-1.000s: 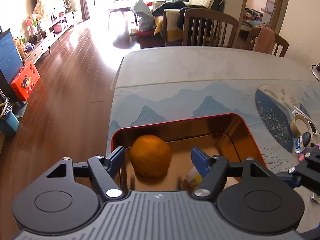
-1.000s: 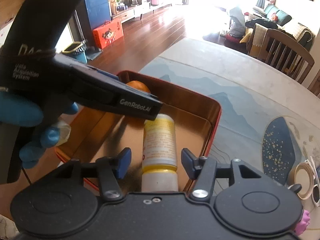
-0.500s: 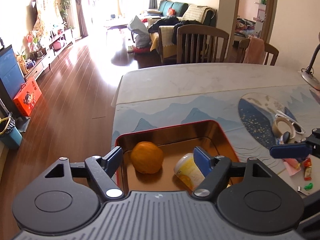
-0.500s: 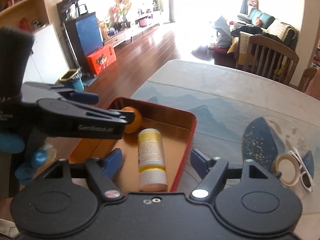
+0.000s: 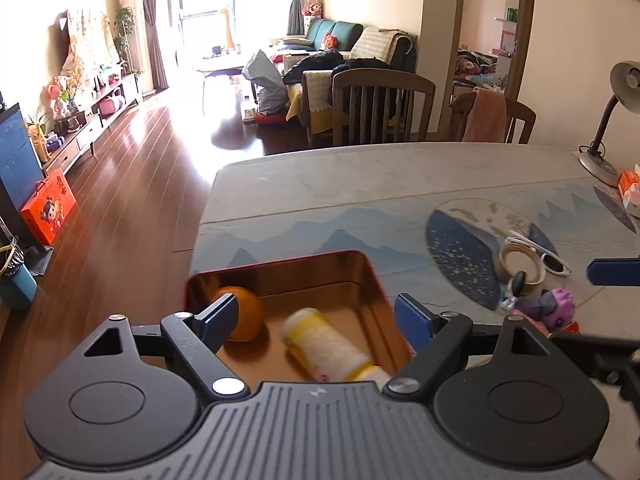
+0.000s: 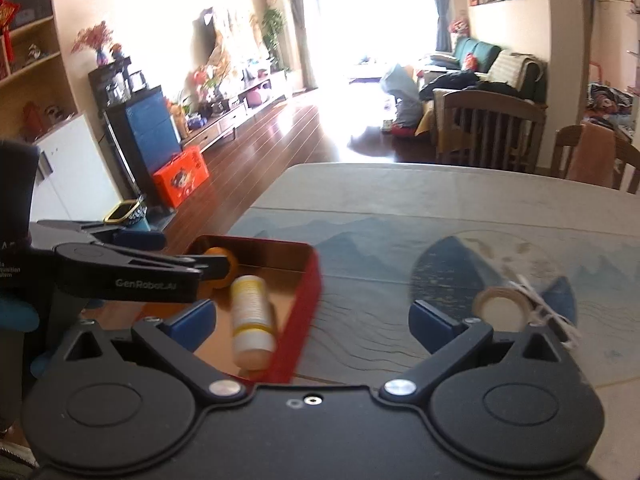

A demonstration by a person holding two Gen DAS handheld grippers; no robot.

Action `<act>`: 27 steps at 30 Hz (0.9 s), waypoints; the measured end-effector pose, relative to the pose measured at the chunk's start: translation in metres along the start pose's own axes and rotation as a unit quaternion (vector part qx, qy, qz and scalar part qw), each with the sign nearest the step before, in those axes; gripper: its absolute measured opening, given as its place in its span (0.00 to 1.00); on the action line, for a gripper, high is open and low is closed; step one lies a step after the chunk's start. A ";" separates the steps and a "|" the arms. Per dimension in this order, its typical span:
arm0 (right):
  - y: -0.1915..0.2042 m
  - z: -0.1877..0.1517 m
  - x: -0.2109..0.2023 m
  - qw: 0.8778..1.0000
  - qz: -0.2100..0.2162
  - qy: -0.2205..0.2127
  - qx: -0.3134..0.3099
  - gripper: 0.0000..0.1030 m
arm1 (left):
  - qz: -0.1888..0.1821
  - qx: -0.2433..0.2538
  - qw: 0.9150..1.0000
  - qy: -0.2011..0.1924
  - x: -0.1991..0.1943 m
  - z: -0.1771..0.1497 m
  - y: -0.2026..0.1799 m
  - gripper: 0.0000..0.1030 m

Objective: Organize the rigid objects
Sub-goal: 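Withdraw both tools from the box and move them back over the table items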

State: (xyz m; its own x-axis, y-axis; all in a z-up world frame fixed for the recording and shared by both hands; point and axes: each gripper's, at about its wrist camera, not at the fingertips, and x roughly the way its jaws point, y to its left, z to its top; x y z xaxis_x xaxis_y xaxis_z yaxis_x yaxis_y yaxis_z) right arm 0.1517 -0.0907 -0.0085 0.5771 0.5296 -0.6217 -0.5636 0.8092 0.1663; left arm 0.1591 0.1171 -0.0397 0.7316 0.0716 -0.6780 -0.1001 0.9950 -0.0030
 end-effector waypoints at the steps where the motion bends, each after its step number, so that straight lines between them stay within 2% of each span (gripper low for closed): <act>1: -0.008 -0.002 -0.004 1.000 -0.003 -0.002 0.004 1.00 | -0.001 0.000 1.000 -0.001 -0.001 -0.001 -0.006 0.83; 5: -0.038 -0.012 -0.015 1.000 -0.016 -0.001 0.014 1.00 | -0.009 -0.007 1.000 -0.006 -0.003 -0.003 -0.029 0.83; 10: -0.070 -0.028 -0.021 0.999 -0.033 0.009 -0.003 1.00 | -0.014 -0.004 1.000 0.000 0.002 -0.006 -0.065 0.83; 17: -0.106 -0.048 -0.026 0.999 -0.023 0.029 -0.023 0.99 | -0.030 0.011 0.999 0.015 0.015 -0.012 -0.116 0.83; 21: -0.128 -0.059 -0.026 0.999 -0.019 0.042 -0.024 0.97 | -0.039 0.017 0.999 0.007 0.025 -0.009 -0.141 0.83; 27: -0.155 -0.077 -0.016 0.997 -0.013 0.077 -0.025 0.91 | -0.018 0.024 0.999 0.033 0.054 -0.013 -0.170 0.83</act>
State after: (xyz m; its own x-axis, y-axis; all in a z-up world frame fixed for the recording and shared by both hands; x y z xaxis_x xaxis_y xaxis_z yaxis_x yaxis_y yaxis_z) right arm 0.1842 -0.2440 -0.0832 0.4969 0.4599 -0.7359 -0.5802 0.8067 0.1124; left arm 0.2067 -0.0490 -0.0850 0.6877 0.0333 -0.7252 -0.0412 0.9991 0.0068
